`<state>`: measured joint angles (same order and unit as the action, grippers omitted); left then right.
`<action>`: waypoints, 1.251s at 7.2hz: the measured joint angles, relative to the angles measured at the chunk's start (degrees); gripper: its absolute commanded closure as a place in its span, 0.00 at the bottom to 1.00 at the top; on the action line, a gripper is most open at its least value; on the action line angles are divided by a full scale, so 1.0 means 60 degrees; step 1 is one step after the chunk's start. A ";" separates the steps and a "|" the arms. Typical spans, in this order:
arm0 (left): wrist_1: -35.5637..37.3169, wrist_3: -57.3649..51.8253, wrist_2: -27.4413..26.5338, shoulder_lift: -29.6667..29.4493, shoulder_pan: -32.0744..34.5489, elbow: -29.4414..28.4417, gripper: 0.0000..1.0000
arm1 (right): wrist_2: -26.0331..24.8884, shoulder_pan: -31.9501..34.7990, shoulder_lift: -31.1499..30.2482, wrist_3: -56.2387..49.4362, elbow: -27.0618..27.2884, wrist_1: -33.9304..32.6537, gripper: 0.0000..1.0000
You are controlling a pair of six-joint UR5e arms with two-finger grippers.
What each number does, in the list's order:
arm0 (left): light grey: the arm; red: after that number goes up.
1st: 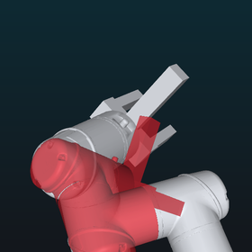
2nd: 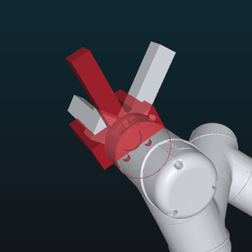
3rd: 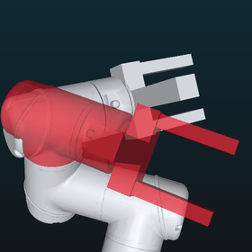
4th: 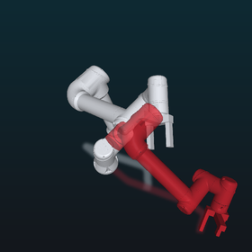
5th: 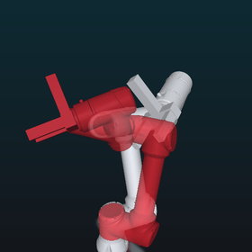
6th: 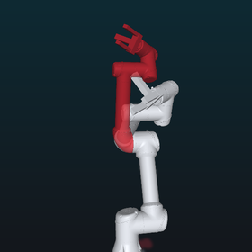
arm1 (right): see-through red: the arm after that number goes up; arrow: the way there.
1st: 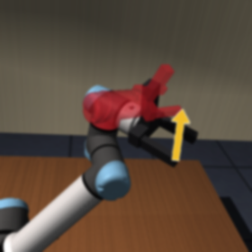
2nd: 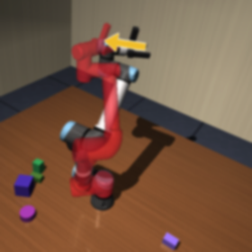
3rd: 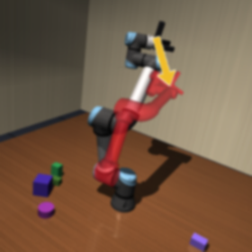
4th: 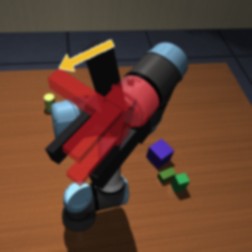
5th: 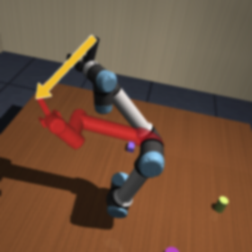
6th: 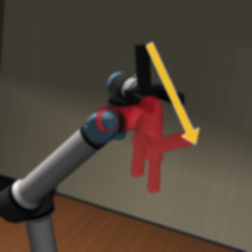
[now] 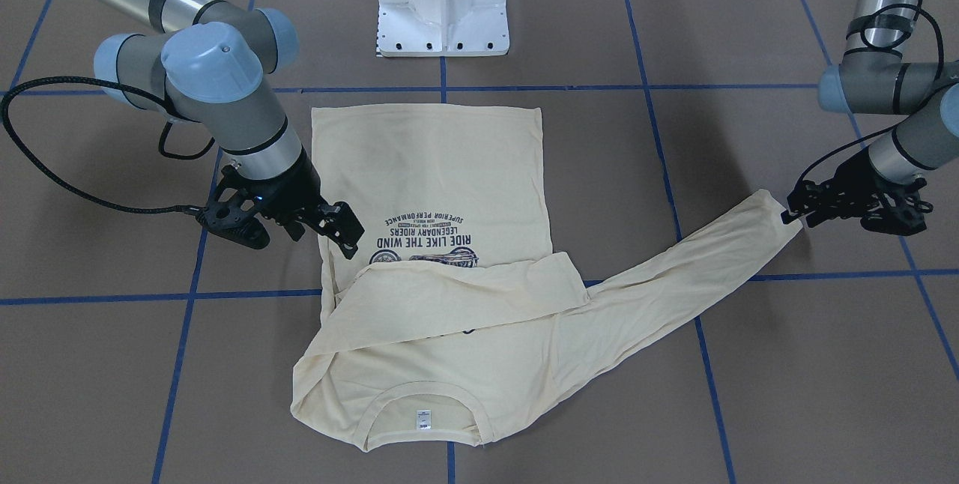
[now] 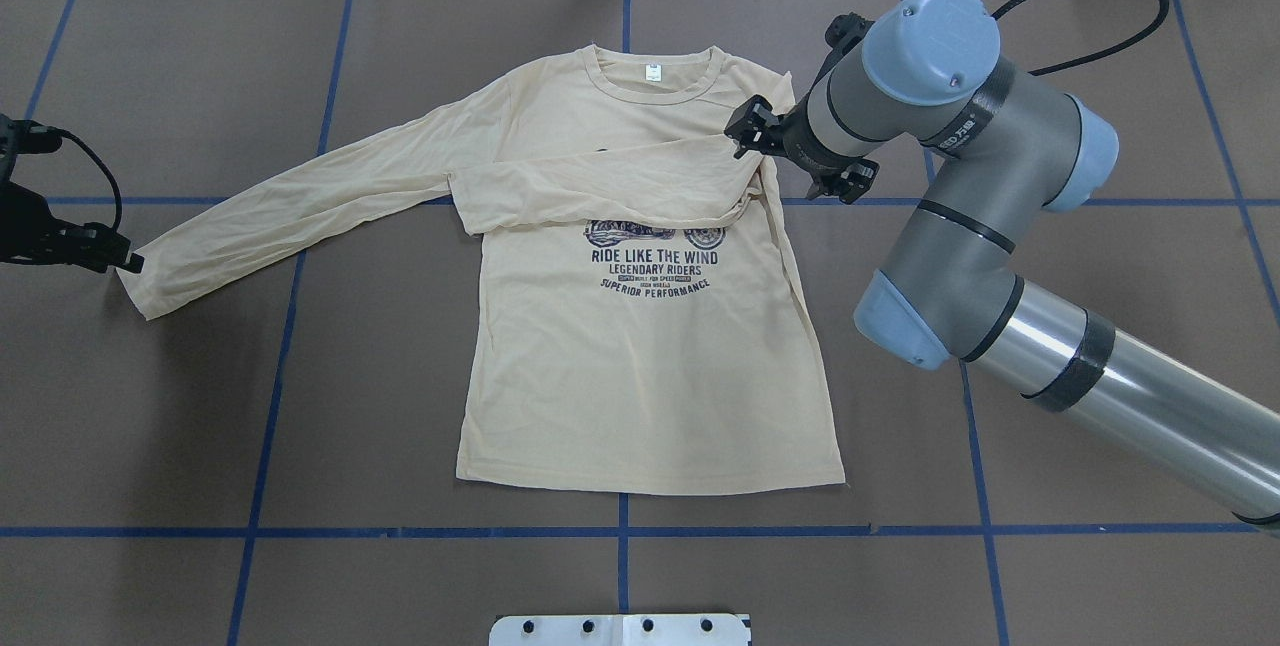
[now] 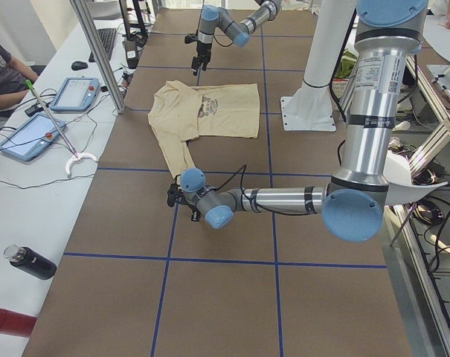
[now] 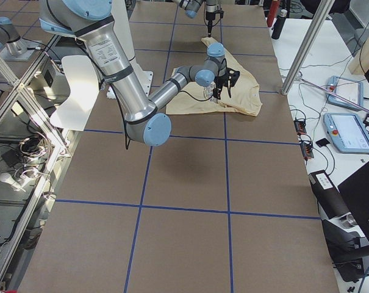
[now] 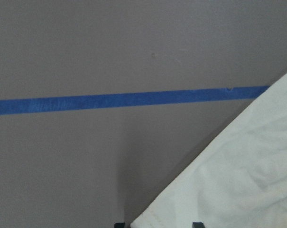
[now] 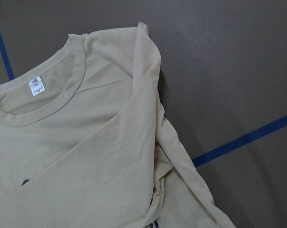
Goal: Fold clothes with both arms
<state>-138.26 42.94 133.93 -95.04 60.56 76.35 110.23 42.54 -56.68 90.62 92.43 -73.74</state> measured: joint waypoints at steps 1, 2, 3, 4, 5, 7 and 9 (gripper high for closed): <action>-0.0007 -0.0001 -0.0003 -0.0004 0.0000 -0.0030 0.43 | -0.0001 0.0000 -0.0001 0.0000 0.0000 0.0000 0.01; -0.0015 0.0003 -0.0003 -0.0008 -0.0006 -0.0050 0.50 | -0.0002 0.0000 -0.0001 0.0000 -0.0004 0.0000 0.01; -0.0022 0.0005 -0.0008 -0.0009 -0.0010 -0.0060 0.51 | -0.0002 0.0000 -0.0001 0.0000 -0.0008 0.0000 0.01; -0.0029 0.0006 -0.0017 -0.0009 -0.0012 -0.0070 0.55 | -0.0002 -0.0005 -0.0001 0.0000 -0.0008 0.0000 0.01; -0.0036 0.0007 -0.0026 -0.0009 -0.0015 -0.0077 0.76 | -0.0002 -0.0007 -0.0001 0.0000 -0.0009 0.0000 0.01; -0.0023 0.0016 -0.0020 -0.0009 -0.0015 -0.0083 1.00 | -0.0002 -0.0002 -0.0005 0.0000 0.0003 0.0000 0.01; -0.0014 0.0048 -0.0022 -0.0001 -0.0015 -0.0077 1.00 | 0.0012 0.0015 -0.0014 0.0000 0.0033 0.0000 0.01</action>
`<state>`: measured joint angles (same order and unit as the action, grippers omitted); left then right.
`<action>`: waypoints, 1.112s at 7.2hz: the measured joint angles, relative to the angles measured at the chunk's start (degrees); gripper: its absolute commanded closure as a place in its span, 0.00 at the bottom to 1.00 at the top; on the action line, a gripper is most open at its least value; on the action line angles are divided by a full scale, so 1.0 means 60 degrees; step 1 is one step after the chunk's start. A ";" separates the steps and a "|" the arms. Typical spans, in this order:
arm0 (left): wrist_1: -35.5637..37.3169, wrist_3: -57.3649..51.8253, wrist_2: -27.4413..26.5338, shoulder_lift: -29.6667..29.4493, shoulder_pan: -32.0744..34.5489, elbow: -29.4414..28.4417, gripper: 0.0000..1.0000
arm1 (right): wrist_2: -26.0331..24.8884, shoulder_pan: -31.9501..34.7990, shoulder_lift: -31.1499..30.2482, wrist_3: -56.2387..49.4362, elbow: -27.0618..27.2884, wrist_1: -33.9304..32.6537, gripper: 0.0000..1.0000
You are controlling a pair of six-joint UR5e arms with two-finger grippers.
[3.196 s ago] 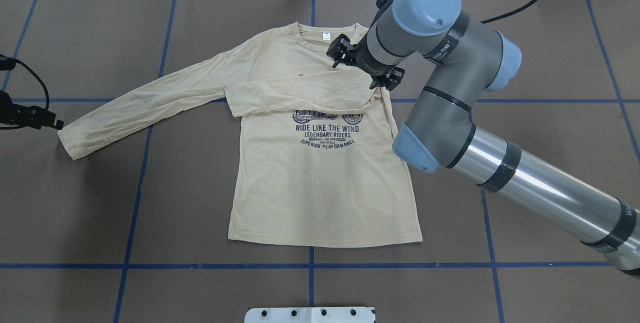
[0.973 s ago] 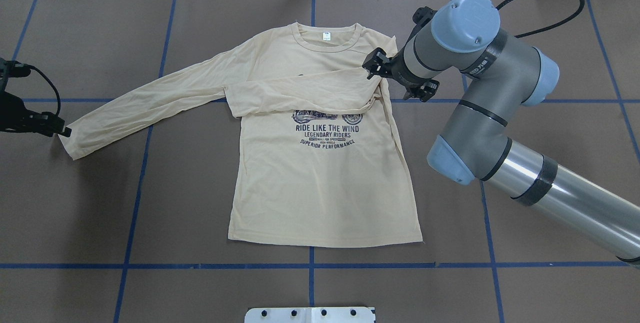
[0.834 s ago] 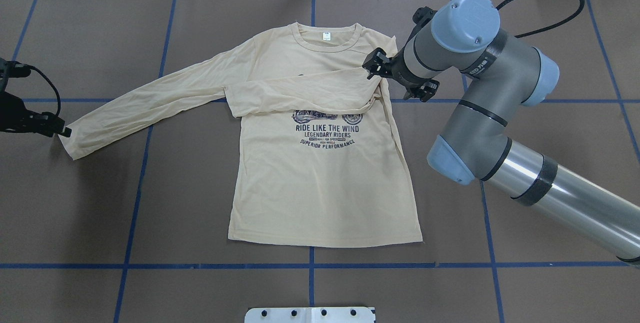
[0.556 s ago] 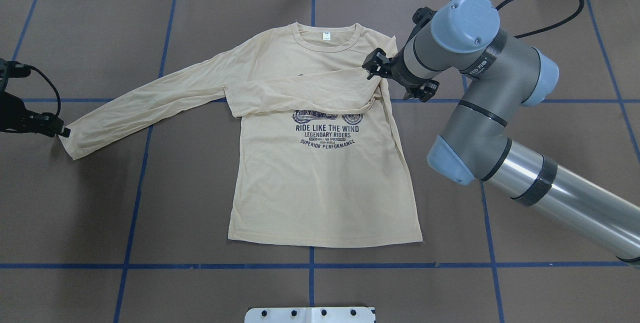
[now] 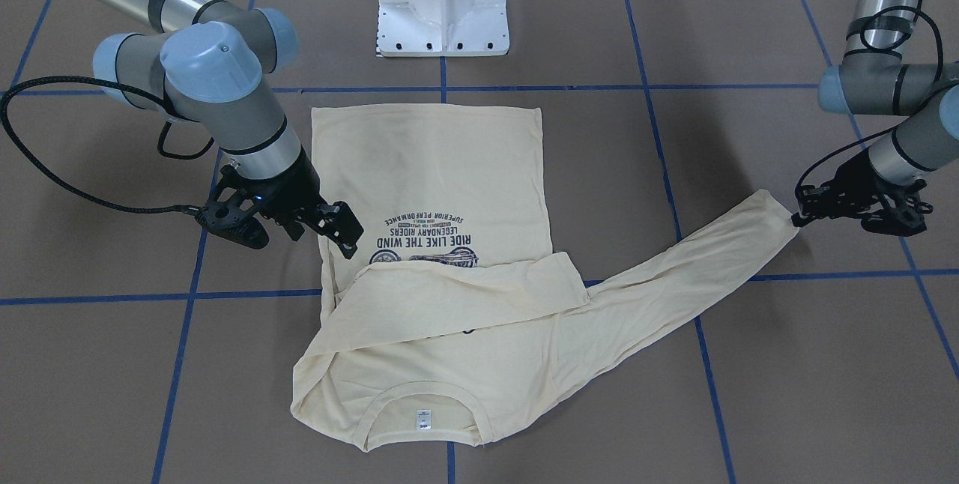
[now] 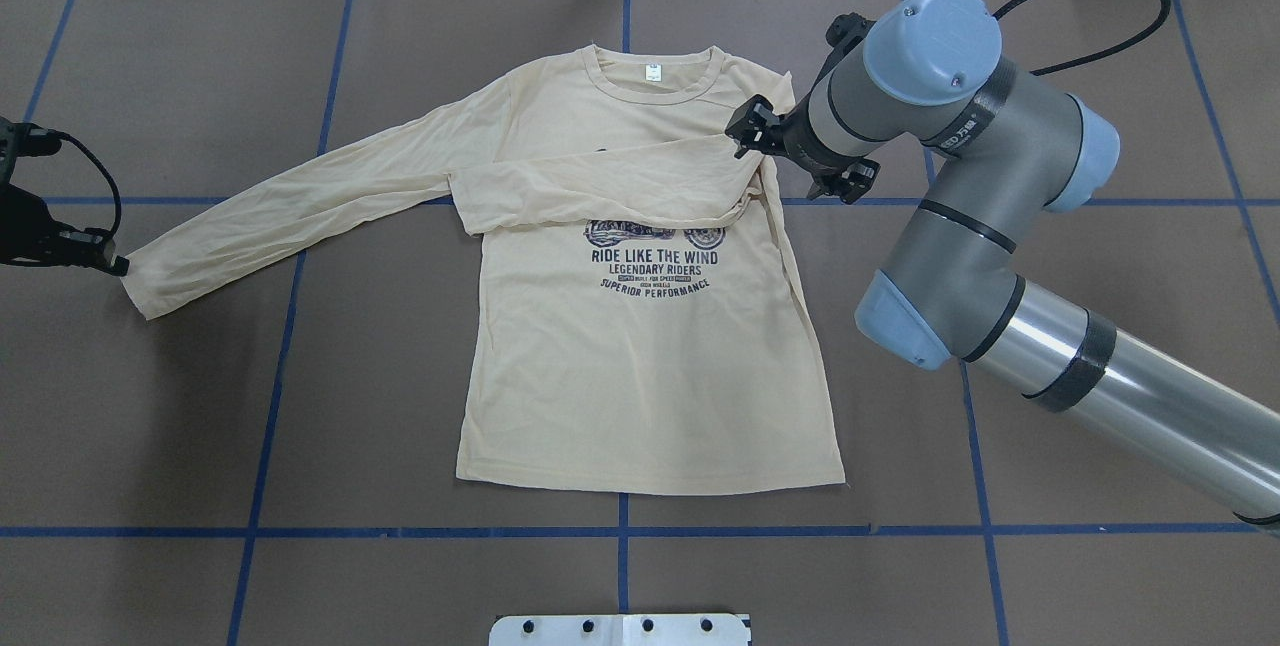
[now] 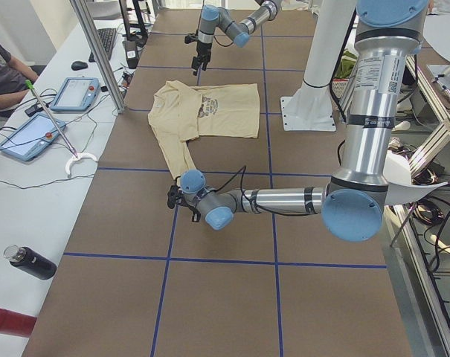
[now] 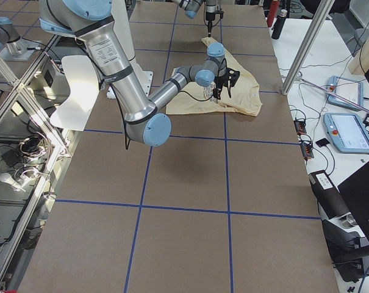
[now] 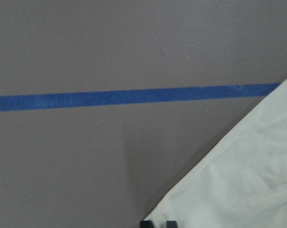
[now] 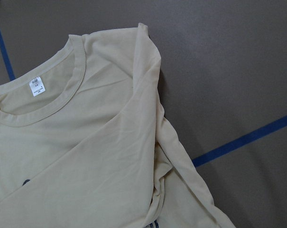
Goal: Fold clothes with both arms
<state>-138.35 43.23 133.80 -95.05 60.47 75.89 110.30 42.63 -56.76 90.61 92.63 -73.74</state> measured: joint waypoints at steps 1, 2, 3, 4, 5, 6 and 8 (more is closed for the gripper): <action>-0.0006 0.0200 0.0012 0.0004 0.0000 0.0089 1.00 | 0.0029 0.0030 -0.0014 0.0000 0.0054 0.0000 0.01; -0.0005 0.0668 0.0087 0.0005 0.0000 0.0428 1.00 | 0.0081 0.0076 -0.0134 -0.0003 0.0220 0.0003 0.01; 0.0015 0.1335 0.0278 -0.0019 0.0000 0.0997 1.00 | 0.0120 0.0118 -0.0439 -0.0085 0.0525 0.0010 0.01; 0.0038 0.2263 0.0483 -0.0162 -0.0013 0.1646 1.00 | 0.0142 0.0171 -0.0882 -0.0398 0.0886 0.0020 0.01; 0.0075 0.3402 0.0577 -0.0589 -0.0073 0.2176 1.00 | 0.0151 0.0231 -0.1423 -0.0915 0.1221 0.0055 0.01; 0.0146 0.4776 0.0588 -0.1438 -0.0346 0.2390 1.00 | 0.0158 0.0325 -0.1990 -0.1498 0.1472 0.0103 0.01; 0.0773 0.7392 0.0295 -0.3777 -0.1156 0.2260 1.00 | 0.0169 0.0692 -0.3003 -0.2616 0.1750 0.0155 0.01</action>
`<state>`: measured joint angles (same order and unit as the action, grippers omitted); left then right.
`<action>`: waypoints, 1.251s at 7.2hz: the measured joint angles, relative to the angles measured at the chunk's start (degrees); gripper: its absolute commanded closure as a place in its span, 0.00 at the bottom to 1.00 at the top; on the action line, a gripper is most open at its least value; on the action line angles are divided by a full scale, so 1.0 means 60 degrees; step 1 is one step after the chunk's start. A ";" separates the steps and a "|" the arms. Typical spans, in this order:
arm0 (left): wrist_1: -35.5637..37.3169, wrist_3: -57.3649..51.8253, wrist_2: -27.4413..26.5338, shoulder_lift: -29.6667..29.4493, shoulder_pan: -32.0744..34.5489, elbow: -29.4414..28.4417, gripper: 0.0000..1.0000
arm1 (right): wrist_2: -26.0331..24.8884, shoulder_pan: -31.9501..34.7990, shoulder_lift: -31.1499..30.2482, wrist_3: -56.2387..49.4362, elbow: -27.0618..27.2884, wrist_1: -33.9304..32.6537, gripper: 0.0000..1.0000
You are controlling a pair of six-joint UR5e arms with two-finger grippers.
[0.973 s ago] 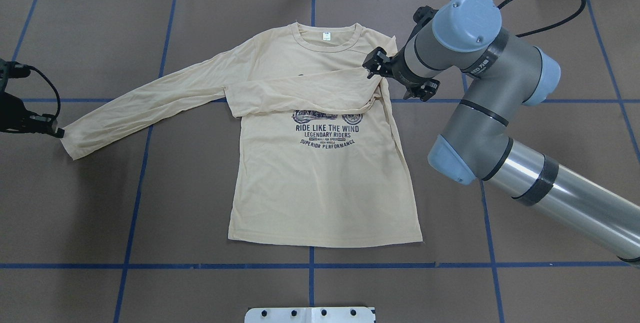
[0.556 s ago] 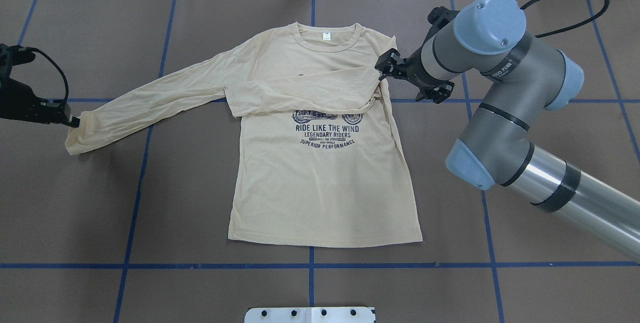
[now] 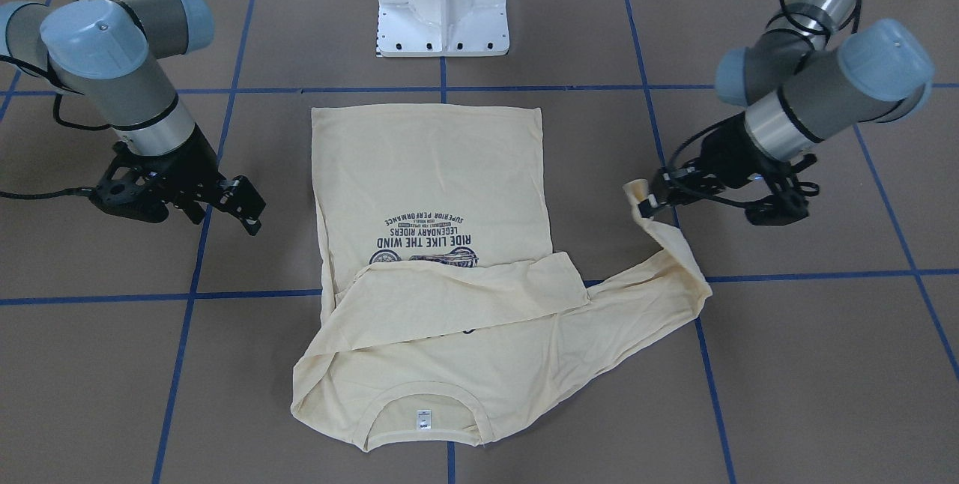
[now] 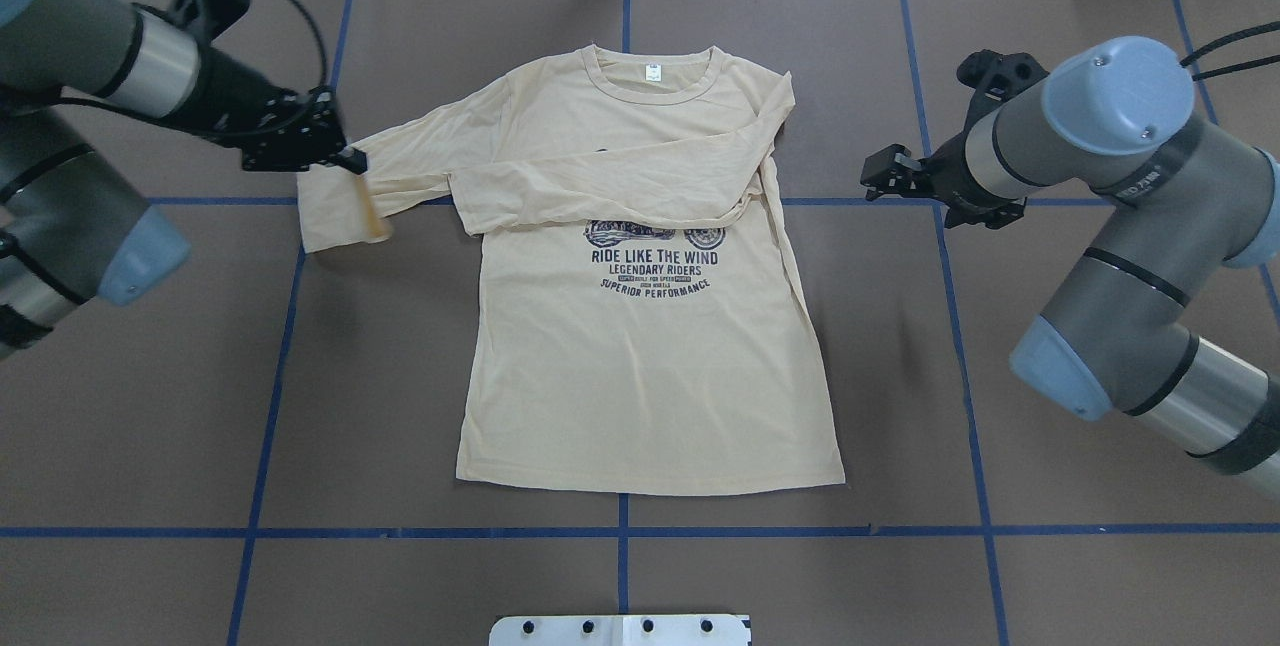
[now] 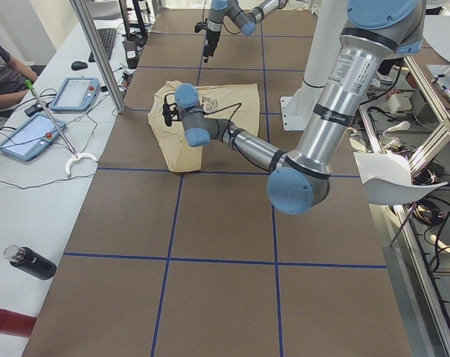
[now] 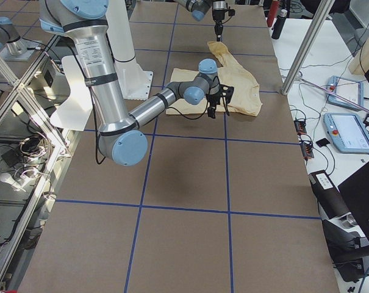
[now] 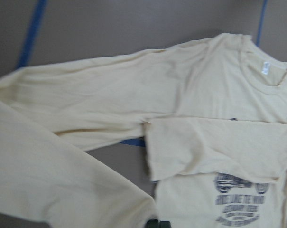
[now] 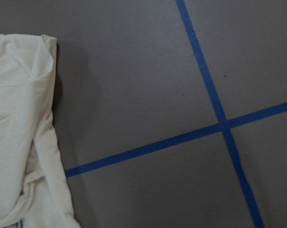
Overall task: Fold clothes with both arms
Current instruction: 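Grasp the other sleeve cuff with the left gripper and lift it across the shirt, then lay the sleeve over the shirt body with the left gripper while the right arm lowers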
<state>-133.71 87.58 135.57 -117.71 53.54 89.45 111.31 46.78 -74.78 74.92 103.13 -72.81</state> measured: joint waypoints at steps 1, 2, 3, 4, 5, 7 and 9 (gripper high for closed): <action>0.0269 0.0934 -0.0503 -0.1112 -0.0340 -0.0282 1.00 | 0.0062 0.0288 -0.0440 -0.0637 0.0044 0.0009 0.01; 0.0373 0.1758 -0.1143 -0.2357 -0.0716 -0.0956 1.00 | 0.0208 0.0599 -0.0801 -0.1280 0.0060 0.0012 0.01; 0.0404 0.2358 -0.1740 -0.3643 -0.1091 -0.1931 1.00 | 0.0351 0.0853 -0.1055 -0.1749 0.0063 0.0017 0.01; 0.0404 0.2657 -0.2357 -0.4493 -0.1492 -0.2681 1.00 | 0.0414 0.0975 -0.1187 -0.1989 0.0064 0.0020 0.01; 0.0395 0.2783 -0.3093 -0.4903 -0.2026 -0.3059 1.00 | 0.0437 0.1029 -0.1249 -0.2092 0.0060 0.0021 0.01; 0.0369 0.3190 -0.4399 -0.5230 -0.3168 -0.3409 1.00 | 0.0528 0.1156 -0.1318 -0.2143 0.0058 0.0021 0.01; 0.0266 0.3378 -0.5185 -0.5783 -0.3771 -0.4289 0.99 | 0.0607 0.1231 -0.1355 -0.2157 0.0054 0.0018 0.01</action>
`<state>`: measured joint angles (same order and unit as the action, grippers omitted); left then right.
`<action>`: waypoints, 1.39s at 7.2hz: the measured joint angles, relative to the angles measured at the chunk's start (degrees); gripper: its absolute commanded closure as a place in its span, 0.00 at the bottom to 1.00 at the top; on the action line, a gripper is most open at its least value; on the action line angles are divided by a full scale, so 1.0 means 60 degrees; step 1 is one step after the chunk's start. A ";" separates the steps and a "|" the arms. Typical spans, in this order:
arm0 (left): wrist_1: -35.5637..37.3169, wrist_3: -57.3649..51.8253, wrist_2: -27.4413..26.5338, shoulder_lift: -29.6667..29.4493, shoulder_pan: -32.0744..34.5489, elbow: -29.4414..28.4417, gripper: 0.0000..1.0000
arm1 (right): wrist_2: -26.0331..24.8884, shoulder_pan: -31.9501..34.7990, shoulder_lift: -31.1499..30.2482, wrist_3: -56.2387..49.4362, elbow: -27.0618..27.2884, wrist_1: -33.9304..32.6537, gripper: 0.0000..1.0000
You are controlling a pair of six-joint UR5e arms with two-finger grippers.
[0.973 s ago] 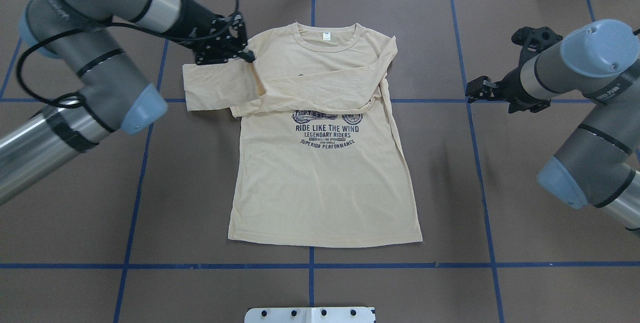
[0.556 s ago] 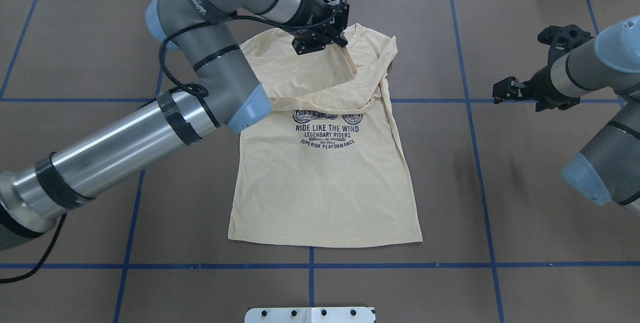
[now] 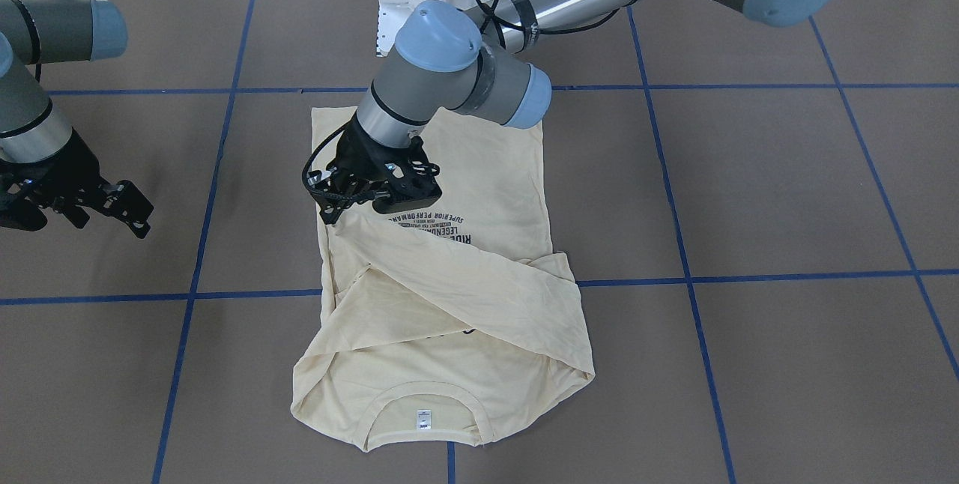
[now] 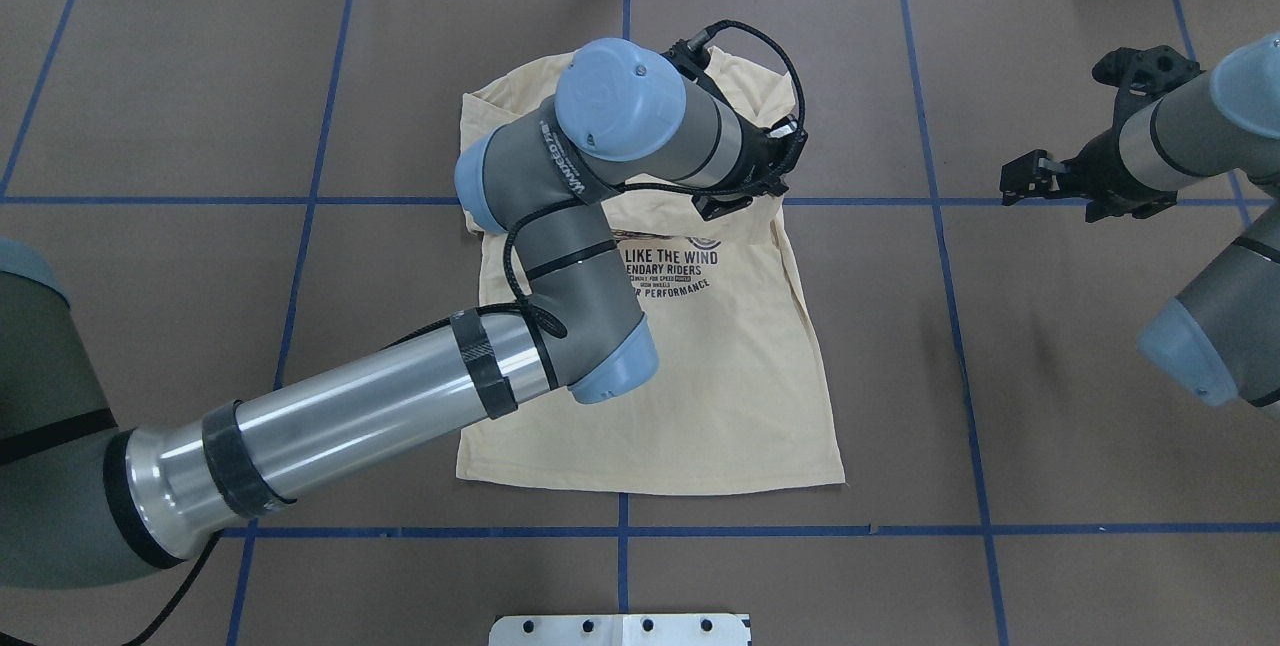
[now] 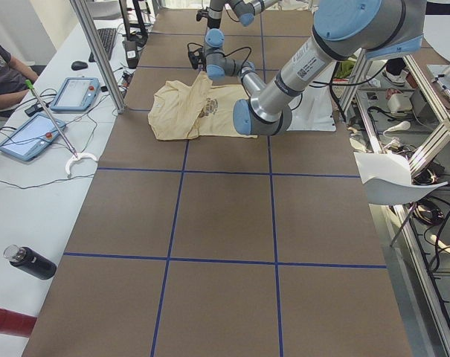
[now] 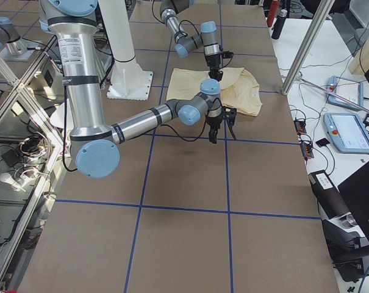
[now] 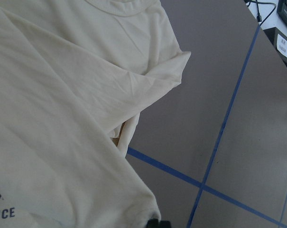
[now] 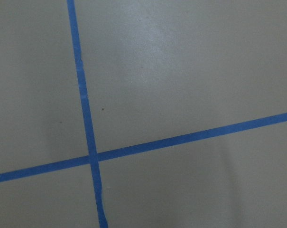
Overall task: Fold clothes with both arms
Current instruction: 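Lay the sleeve over the shirt body with the left gripper while the right arm lowers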
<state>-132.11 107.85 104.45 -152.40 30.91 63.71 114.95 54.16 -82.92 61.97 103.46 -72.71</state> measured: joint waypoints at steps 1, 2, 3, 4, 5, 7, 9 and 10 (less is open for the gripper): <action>-0.0138 0.0018 -0.0264 -0.0160 -0.0106 -0.0349 0.67 | 0.0006 0.0005 -0.0009 -0.0001 -0.0011 -0.0003 0.00; -0.0370 0.0037 -0.0549 -0.0331 -0.0149 -0.0789 0.24 | 0.0012 0.0006 -0.0017 0.0001 -0.0018 0.0000 0.00; -0.0552 0.0037 -0.0776 -0.0480 -0.0164 -0.1161 0.10 | 0.0015 -0.0003 -0.0018 0.0031 -0.0015 -0.0001 0.00; -0.0632 -0.0008 -0.0870 -0.0542 -0.0164 -0.1294 0.11 | 0.0020 -0.0017 -0.0002 0.0100 0.0004 -0.0003 0.00; -0.0638 -0.0084 -0.0880 -0.0538 -0.0144 -0.1209 0.11 | 0.0023 -0.0037 0.0023 0.0230 0.0044 0.0003 0.00; -0.0554 -0.0194 -0.0566 0.0071 0.0060 -0.0136 0.13 | -0.0003 -0.0554 0.0033 0.1365 0.0444 0.0015 0.00; 0.0066 -0.0851 -0.0095 0.2146 0.0273 0.2654 0.13 | -0.0372 -0.1850 -0.0009 0.3690 0.1263 0.0018 0.00; 0.0852 -0.1603 -0.0028 0.3138 0.0360 0.4188 0.13 | -0.1008 -0.2744 -0.0018 0.5009 0.1642 0.0015 0.01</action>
<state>-127.00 98.23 104.29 -133.57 33.07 88.84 108.90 37.70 -83.02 92.03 113.31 -72.62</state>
